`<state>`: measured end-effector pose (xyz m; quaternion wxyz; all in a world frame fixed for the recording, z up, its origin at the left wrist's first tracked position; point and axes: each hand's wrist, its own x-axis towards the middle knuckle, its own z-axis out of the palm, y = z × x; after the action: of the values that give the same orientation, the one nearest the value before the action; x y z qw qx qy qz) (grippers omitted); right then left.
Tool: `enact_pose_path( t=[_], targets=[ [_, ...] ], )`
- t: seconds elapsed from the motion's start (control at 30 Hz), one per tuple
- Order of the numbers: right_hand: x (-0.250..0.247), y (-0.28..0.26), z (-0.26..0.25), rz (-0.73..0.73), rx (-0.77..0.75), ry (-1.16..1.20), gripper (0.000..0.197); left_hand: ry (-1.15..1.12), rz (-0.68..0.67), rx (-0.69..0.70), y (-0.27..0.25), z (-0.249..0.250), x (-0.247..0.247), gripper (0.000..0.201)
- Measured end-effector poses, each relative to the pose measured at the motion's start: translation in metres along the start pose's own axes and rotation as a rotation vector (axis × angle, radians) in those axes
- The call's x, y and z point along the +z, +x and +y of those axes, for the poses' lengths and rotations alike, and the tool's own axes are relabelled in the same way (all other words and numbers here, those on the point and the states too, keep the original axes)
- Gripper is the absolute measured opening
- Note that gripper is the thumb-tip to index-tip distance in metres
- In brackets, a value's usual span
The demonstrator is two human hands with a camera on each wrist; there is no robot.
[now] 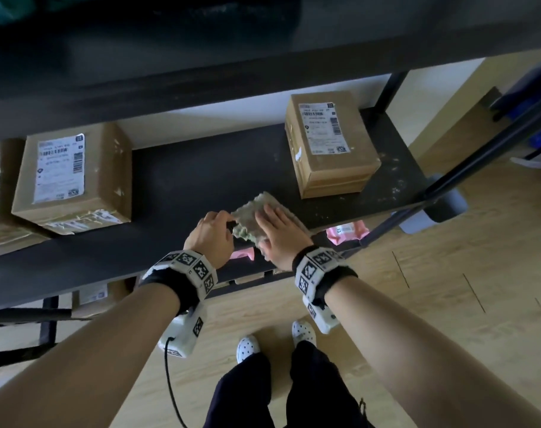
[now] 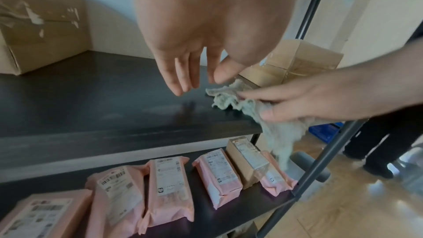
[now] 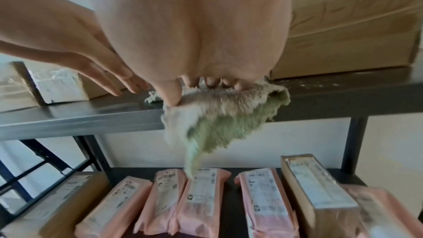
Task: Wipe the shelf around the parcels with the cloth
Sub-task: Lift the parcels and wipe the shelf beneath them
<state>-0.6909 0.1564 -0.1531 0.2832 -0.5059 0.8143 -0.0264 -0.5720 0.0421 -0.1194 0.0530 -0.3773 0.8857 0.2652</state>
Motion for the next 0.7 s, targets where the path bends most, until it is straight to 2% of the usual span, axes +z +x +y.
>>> enact_pose_path(
  t=[0.17, 0.27, 0.43, 0.57, 0.7],
  targets=[
    [-0.036, -0.021, 0.012, 0.062, -0.131, 0.145, 0.056, -0.071, -0.014, -0.007, 0.006, 0.047, 0.006, 0.033],
    [-0.066, -0.029, 0.024, 0.189, -0.173, 0.235, 0.05, -0.136, 0.051, 0.013, 0.016, 0.076, 0.004, 0.032],
    [-0.105, -0.038, 0.063, 0.482, -0.229, 0.288, 0.04, -0.35, 0.155, -0.081, 0.034, 0.122, -0.001, 0.032],
    [-0.122, -0.043, 0.112, 0.618, -0.16, 0.245, 0.039, -0.516, 0.152, -0.122, 0.049, 0.148, -0.001, 0.033],
    [-0.136, -0.045, 0.15, 0.603, 0.046, 0.386, 0.043, -0.613, 0.131, -0.158, 0.061, 0.164, 0.005, 0.036]
  ],
)
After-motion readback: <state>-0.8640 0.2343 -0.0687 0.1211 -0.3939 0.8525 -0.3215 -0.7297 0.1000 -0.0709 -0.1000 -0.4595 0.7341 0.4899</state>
